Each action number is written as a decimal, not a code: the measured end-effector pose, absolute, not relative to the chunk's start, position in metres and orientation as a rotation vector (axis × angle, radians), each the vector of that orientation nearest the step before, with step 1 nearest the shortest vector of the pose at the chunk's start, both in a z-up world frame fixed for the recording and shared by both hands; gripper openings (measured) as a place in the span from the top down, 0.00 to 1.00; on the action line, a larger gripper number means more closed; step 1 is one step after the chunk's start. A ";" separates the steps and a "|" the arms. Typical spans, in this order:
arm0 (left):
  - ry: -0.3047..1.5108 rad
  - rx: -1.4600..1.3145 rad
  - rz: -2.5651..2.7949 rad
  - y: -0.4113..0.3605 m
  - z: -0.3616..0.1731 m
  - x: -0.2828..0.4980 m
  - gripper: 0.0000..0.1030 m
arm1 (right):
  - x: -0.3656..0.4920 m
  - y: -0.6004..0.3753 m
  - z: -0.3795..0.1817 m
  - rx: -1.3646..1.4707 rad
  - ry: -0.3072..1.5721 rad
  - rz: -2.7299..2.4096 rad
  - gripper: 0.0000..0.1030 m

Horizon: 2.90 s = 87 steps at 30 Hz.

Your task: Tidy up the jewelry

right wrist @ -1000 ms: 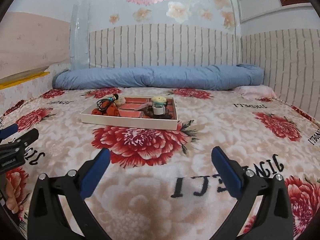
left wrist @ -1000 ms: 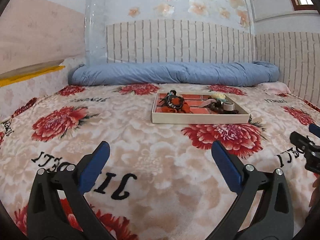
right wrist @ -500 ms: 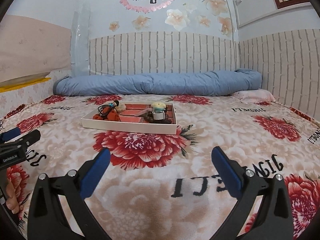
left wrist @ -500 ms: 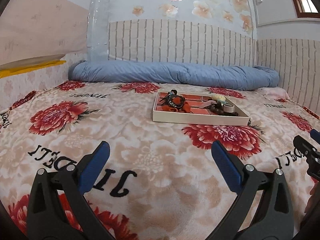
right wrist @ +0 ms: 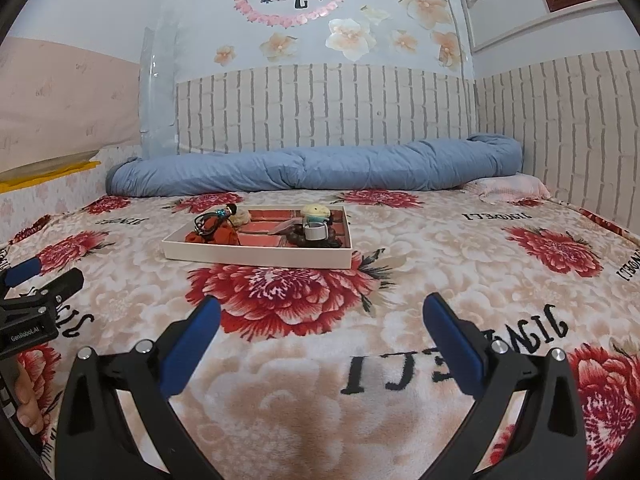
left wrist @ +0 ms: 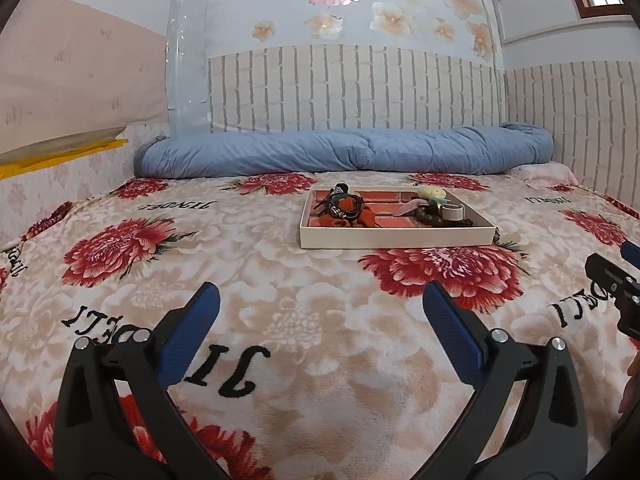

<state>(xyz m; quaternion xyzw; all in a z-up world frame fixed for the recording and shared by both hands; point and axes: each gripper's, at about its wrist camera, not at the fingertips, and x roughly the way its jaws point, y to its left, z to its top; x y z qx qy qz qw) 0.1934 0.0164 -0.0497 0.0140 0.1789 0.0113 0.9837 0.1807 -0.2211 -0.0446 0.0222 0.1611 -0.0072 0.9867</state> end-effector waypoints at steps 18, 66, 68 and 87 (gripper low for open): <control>0.353 0.037 0.023 0.015 -0.049 0.192 0.05 | 0.180 -0.221 -0.044 0.044 0.323 -0.015 0.04; 0.352 0.044 0.022 0.014 -0.050 0.191 0.05 | 0.180 -0.221 -0.045 0.043 0.322 -0.014 0.04; 0.351 0.045 0.022 0.014 -0.050 0.191 0.05 | 0.180 -0.221 -0.045 0.043 0.323 -0.014 0.04; 0.383 0.046 0.012 0.015 -0.051 0.196 0.05 | 0.179 -0.222 -0.045 0.044 0.327 -0.015 0.04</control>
